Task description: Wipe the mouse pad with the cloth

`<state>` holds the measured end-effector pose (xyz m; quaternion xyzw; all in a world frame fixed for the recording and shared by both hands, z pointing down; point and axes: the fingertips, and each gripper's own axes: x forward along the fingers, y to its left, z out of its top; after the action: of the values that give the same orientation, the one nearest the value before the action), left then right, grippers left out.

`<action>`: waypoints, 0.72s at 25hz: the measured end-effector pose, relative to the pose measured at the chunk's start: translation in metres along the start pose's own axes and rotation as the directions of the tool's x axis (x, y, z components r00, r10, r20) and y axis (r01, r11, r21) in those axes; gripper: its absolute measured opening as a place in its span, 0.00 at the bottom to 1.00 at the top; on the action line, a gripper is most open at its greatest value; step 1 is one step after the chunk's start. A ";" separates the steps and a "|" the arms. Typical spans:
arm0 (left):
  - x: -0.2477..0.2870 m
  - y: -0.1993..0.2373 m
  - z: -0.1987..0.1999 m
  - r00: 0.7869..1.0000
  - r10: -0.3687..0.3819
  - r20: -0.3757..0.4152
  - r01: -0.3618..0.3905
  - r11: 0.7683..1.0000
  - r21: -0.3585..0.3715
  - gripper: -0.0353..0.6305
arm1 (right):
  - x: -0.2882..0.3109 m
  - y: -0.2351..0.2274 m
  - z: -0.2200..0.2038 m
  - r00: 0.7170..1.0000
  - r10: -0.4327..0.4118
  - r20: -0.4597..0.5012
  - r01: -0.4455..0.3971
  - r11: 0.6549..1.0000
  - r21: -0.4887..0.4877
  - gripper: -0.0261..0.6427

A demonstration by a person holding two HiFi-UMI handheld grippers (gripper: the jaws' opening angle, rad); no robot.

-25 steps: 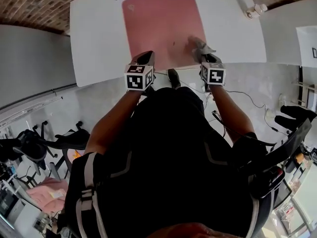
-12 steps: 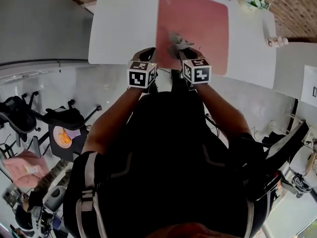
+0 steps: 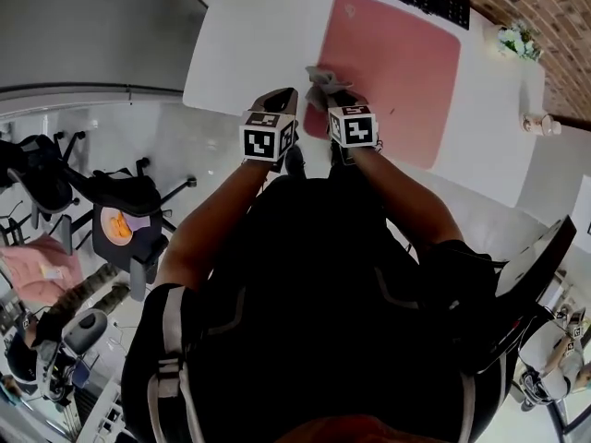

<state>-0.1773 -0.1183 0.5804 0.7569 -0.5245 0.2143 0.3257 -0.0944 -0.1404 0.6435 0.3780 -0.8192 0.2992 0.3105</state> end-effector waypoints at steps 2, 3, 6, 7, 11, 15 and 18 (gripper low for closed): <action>0.003 -0.001 0.001 1.000 0.003 -0.005 -0.003 1.000 -0.010 0.06 | 0.000 -0.007 -0.003 1.000 0.004 -0.005 -0.004 1.000 0.029 0.09; 0.004 -0.002 0.002 1.000 0.002 -0.006 -0.002 1.000 -0.010 0.06 | -0.001 -0.010 -0.004 1.000 0.004 -0.003 -0.004 0.999 0.047 0.09; 0.009 -0.009 0.006 1.000 -0.016 -0.008 0.016 1.000 -0.003 0.06 | -0.004 -0.023 -0.006 1.000 -0.013 0.005 0.012 0.999 0.049 0.09; 0.011 -0.013 0.006 1.000 -0.025 -0.011 0.025 1.000 0.003 0.06 | -0.005 -0.028 -0.007 1.000 -0.023 0.007 0.023 0.999 0.046 0.09; 0.022 -0.028 0.002 0.998 -0.057 -0.038 0.058 0.997 0.043 0.06 | -0.014 -0.052 -0.018 0.997 -0.080 0.007 0.079 0.992 0.097 0.09; 0.032 -0.045 0.003 0.994 -0.096 -0.056 0.099 0.993 0.058 0.06 | -0.025 -0.072 -0.028 0.993 -0.119 -0.001 0.118 0.987 0.112 0.09; 0.040 -0.057 0.007 0.991 -0.124 -0.059 0.129 0.988 0.087 0.06 | -0.031 -0.088 -0.032 0.989 -0.148 -0.002 0.147 0.981 0.124 0.09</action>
<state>-0.1105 -0.1359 0.5868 0.7966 -0.4564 0.2370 0.3177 0.0011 -0.1509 0.6635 0.4574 -0.7699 0.3242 0.3048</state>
